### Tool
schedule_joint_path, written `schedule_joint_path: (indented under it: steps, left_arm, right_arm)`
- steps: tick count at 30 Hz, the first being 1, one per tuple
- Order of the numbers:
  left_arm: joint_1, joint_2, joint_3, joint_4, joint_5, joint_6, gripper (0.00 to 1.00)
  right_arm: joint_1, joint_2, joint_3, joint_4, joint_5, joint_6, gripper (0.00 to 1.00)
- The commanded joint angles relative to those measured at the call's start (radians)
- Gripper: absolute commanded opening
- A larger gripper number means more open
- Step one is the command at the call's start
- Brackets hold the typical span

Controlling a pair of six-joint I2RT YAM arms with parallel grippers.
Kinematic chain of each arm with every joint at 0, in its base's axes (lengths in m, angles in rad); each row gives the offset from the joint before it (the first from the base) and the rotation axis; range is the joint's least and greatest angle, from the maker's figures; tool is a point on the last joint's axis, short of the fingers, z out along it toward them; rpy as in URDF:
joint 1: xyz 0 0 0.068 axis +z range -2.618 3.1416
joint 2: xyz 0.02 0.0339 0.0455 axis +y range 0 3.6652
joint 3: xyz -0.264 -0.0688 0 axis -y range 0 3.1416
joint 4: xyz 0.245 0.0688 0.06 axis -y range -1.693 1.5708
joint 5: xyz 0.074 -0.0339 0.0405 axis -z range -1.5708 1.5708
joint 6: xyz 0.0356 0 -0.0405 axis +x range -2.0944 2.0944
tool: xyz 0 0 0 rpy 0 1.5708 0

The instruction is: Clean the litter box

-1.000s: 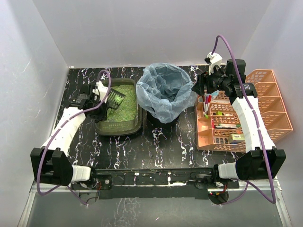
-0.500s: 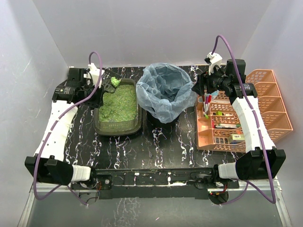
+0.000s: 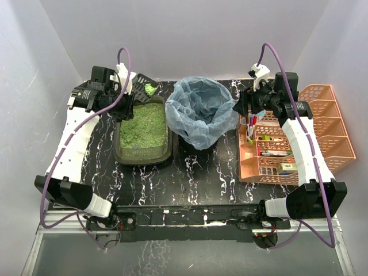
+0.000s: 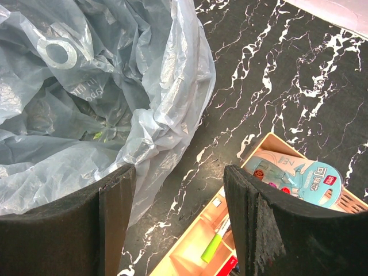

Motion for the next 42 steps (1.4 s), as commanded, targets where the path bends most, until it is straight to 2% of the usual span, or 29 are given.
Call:
schedule_joint_path:
  steps: [1,9,15,21,26,31,35,42]
  left_arm:
    - [-0.045,0.030,0.119,-0.042,0.004,-0.013,0.00]
    - [-0.164,0.088,0.218,-0.039,-0.030,-0.013,0.00]
    - [-0.288,0.133,0.274,-0.026,-0.123,0.013,0.00]
    - [-0.457,0.219,0.342,-0.006,-0.351,0.099,0.00]
    - [-0.574,0.271,0.345,0.050,-0.605,0.203,0.00]
    - [-0.673,0.252,0.239,0.221,-0.882,0.371,0.00]
    - [-0.708,0.241,0.185,0.338,-1.001,0.498,0.00]
    - [-0.757,0.147,-0.087,0.816,-1.160,0.904,0.00]
  right_arm:
    - [-0.002,-0.052,0.000,0.037,0.017,-0.014,0.68]
    - [-0.012,-0.081,-0.038,0.031,0.041,-0.029,0.68]
    - [-0.050,-0.117,-0.067,0.032,0.038,-0.032,0.68]
    - [-0.074,-0.135,-0.081,0.038,0.027,-0.027,0.68]
    - [-0.078,-0.141,-0.080,0.043,0.024,-0.021,0.68]
    - [-0.080,-0.150,-0.091,0.055,0.015,-0.018,0.68]
    - [-0.080,-0.157,-0.100,0.060,0.015,-0.018,0.68]
    - [-0.081,-0.156,-0.091,0.060,0.012,-0.018,0.68]
